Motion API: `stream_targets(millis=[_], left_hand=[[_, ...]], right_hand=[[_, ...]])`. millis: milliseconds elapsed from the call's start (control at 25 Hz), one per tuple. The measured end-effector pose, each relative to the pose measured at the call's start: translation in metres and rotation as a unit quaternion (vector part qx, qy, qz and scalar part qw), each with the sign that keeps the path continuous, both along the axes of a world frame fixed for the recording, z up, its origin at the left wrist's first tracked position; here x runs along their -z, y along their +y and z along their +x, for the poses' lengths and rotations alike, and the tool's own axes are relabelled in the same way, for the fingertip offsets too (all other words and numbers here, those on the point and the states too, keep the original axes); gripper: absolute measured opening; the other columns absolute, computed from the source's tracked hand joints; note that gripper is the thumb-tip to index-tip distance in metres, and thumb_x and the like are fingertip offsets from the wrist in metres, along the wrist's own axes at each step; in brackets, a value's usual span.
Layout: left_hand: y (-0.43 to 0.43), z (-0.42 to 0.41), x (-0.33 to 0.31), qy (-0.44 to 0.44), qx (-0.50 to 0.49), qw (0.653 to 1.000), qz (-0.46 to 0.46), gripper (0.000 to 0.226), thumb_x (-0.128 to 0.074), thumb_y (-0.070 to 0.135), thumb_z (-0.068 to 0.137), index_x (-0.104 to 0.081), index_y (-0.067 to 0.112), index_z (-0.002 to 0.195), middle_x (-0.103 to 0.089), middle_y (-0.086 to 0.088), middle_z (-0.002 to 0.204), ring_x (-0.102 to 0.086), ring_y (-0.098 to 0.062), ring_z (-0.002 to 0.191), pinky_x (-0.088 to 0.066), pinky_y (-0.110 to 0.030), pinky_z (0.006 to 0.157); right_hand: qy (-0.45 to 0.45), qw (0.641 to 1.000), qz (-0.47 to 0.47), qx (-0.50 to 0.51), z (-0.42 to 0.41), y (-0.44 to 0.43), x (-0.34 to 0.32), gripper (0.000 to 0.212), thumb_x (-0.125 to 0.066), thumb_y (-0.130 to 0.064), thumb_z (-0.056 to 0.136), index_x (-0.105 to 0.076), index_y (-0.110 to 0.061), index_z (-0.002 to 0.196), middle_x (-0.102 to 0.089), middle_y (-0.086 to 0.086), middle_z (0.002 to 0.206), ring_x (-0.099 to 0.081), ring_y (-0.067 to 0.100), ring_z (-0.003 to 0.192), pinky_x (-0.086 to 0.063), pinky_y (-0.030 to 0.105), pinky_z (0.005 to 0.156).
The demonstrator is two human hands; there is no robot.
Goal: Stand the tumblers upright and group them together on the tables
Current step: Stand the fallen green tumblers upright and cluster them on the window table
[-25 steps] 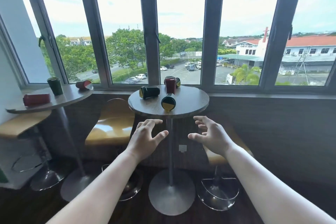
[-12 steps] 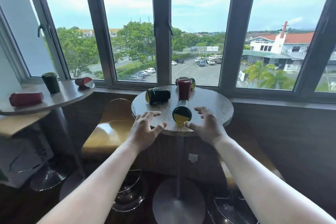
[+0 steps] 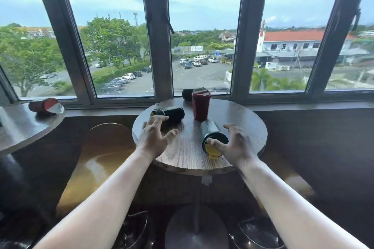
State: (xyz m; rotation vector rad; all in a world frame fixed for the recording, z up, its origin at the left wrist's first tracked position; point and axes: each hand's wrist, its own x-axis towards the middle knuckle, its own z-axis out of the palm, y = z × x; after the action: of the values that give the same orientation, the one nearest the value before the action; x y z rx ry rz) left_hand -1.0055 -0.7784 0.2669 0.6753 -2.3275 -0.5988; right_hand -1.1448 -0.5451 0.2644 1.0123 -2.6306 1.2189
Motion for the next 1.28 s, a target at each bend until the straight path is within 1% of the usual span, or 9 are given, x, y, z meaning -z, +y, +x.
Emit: stream_targets(millis=[160,320,520,640,720,800,920,1000,1280], left_hand=[[-0.062,-0.021,0.007,0.000,-0.009,1.000,0.013,0.067,-0.067,0.052,0.084,-0.047,0.026,0.142,-0.046,-0.005,0.145,-0.039,-0.031,0.134,-0.036,-0.044,0.105],[-0.114,-0.043,0.016,-0.032,0.018,0.998,0.042,0.082,-0.068,0.055,0.083,-0.034,0.026,0.151,-0.040,-0.006,0.154,-0.036,-0.031,0.140,-0.033,-0.047,0.111],[-0.140,-0.059,0.023,-0.033,0.063,0.996,0.045,0.080,-0.078,0.054,0.075,-0.046,0.023,0.142,-0.052,-0.006,0.144,-0.046,-0.029,0.132,-0.036,-0.043,0.107],[-0.140,-0.060,0.024,-0.017,0.060,0.998,0.031,0.077,-0.081,0.051,0.074,-0.050,0.022,0.139,-0.059,-0.006,0.135,-0.051,-0.028,0.125,-0.039,-0.040,0.099],[-0.139,-0.061,0.025,-0.008,0.065,0.997,0.040,0.079,-0.081,0.049,0.074,-0.048,0.022,0.140,-0.058,-0.006,0.136,-0.052,-0.028,0.125,-0.041,-0.041,0.098],[-0.141,-0.061,0.026,-0.006,0.076,0.996,0.056,0.080,-0.082,0.048,0.074,-0.046,0.023,0.141,-0.056,-0.005,0.138,-0.052,-0.027,0.125,-0.044,-0.043,0.098],[-0.143,-0.062,0.031,-0.017,0.082,0.994,0.071,0.084,-0.084,0.047,0.071,-0.042,0.028,0.142,-0.052,-0.003,0.140,-0.052,-0.026,0.126,-0.047,-0.045,0.097],[-0.144,-0.063,0.035,-0.020,0.082,0.994,0.074,0.087,-0.086,0.045,0.068,-0.041,0.031,0.141,-0.052,-0.002,0.139,-0.053,-0.027,0.125,-0.049,-0.047,0.095],[-0.145,-0.069,0.045,-0.030,0.068,0.994,0.082,0.098,-0.086,0.048,0.065,-0.032,0.037,0.146,-0.053,-0.002,0.141,-0.054,-0.028,0.125,-0.046,-0.050,0.100]], right_hand=[[-0.016,0.998,0.013,0.064,0.014,-0.023,0.004,0.093,-0.073,-0.072,0.070,-0.048,-0.017,0.140,-0.060,0.009,0.133,-0.059,0.027,0.117,-0.051,0.038,0.094],[-0.007,0.993,0.046,0.105,0.022,-0.035,0.009,0.095,-0.073,-0.072,0.070,-0.045,-0.017,0.142,-0.059,0.008,0.132,-0.058,0.026,0.117,-0.051,0.039,0.095],[-0.035,0.988,0.048,0.140,0.019,-0.039,0.009,0.093,-0.074,-0.071,0.065,-0.046,-0.022,0.138,-0.061,0.005,0.125,-0.061,0.024,0.108,-0.056,0.043,0.091],[-0.022,0.987,0.048,0.153,0.016,-0.042,-0.002,0.087,-0.081,-0.062,0.068,-0.048,-0.020,0.137,-0.063,0.006,0.124,-0.060,0.022,0.106,-0.052,0.034,0.089],[-0.010,0.986,0.059,0.158,0.005,-0.041,-0.021,0.090,-0.082,-0.060,0.068,-0.045,-0.018,0.139,-0.062,0.005,0.121,-0.060,0.023,0.107,-0.049,0.032,0.088],[-0.006,0.984,0.096,0.152,-0.016,-0.044,-0.048,0.093,-0.082,-0.061,0.066,-0.044,-0.019,0.139,-0.061,0.002,0.119,-0.060,0.023,0.108,-0.050,0.036,0.091],[-0.005,0.977,0.175,0.121,-0.050,-0.062,-0.084,0.089,-0.085,-0.058,0.061,-0.051,-0.020,0.134,-0.059,0.001,0.121,-0.056,0.020,0.105,-0.048,0.035,0.086],[-0.002,0.972,0.212,0.104,-0.069,-0.078,-0.096,0.086,-0.084,-0.059,0.059,-0.055,-0.021,0.131,-0.059,0.003,0.122,-0.056,0.021,0.105,-0.052,0.038,0.087],[-0.026,0.973,0.210,0.098,-0.108,-0.112,-0.094,0.089,-0.086,-0.058,0.061,-0.057,-0.017,0.135,-0.059,0.006,0.132,-0.056,0.024,0.116,-0.048,0.037,0.094]])
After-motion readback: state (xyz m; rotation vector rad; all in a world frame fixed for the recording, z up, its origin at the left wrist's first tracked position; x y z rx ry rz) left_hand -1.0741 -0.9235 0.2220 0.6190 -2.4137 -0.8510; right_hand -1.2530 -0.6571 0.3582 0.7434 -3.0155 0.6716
